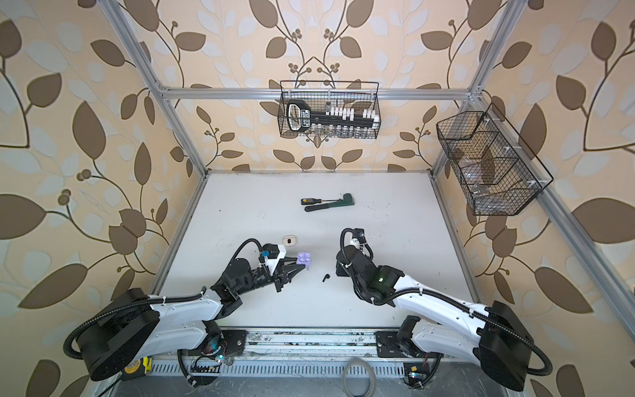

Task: Insert the wireless bluetooth earbuds into the charging case
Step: 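Lift the lavender earbud off the table with the right gripper, then carry the lavender earbud toward the open case in the left gripper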

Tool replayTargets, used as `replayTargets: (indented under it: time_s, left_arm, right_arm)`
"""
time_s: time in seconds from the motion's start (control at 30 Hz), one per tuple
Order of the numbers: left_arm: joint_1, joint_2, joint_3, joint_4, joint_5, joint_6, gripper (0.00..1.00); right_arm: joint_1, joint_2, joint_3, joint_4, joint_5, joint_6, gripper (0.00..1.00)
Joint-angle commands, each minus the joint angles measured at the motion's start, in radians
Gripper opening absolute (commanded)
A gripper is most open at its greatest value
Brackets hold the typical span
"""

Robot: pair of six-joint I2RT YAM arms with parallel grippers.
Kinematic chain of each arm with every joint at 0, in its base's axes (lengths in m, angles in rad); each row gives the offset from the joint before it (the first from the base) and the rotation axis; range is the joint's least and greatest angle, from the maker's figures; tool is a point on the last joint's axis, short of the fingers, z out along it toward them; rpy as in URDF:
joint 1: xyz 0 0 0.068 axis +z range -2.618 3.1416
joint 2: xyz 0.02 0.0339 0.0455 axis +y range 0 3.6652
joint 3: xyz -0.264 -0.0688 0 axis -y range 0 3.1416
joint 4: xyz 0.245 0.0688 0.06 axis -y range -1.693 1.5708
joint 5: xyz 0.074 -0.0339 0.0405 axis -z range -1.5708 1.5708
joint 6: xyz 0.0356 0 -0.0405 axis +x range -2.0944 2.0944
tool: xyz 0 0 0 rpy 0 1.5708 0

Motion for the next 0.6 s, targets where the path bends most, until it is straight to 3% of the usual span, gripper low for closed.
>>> replayTargets:
  time_s: [0.0,0.27,0.57]
  left_arm:
    - [-0.005,0.019,0.002,0.145,-0.027,-0.034,0.00]
    - [-0.006,0.055,0.012,0.209,0.051,-0.049,0.00]
    - [-0.006,0.071,0.005,0.276,0.115,-0.061,0.00]
  right_arm:
    - [0.021,-0.036,-0.008,0.047,0.043,0.049,0.09]
    - [0.110,-0.059,0.004,0.134,0.070,0.086,0.07]
    - [0.271,-0.089,0.021,0.209,0.236,0.101,0.07]
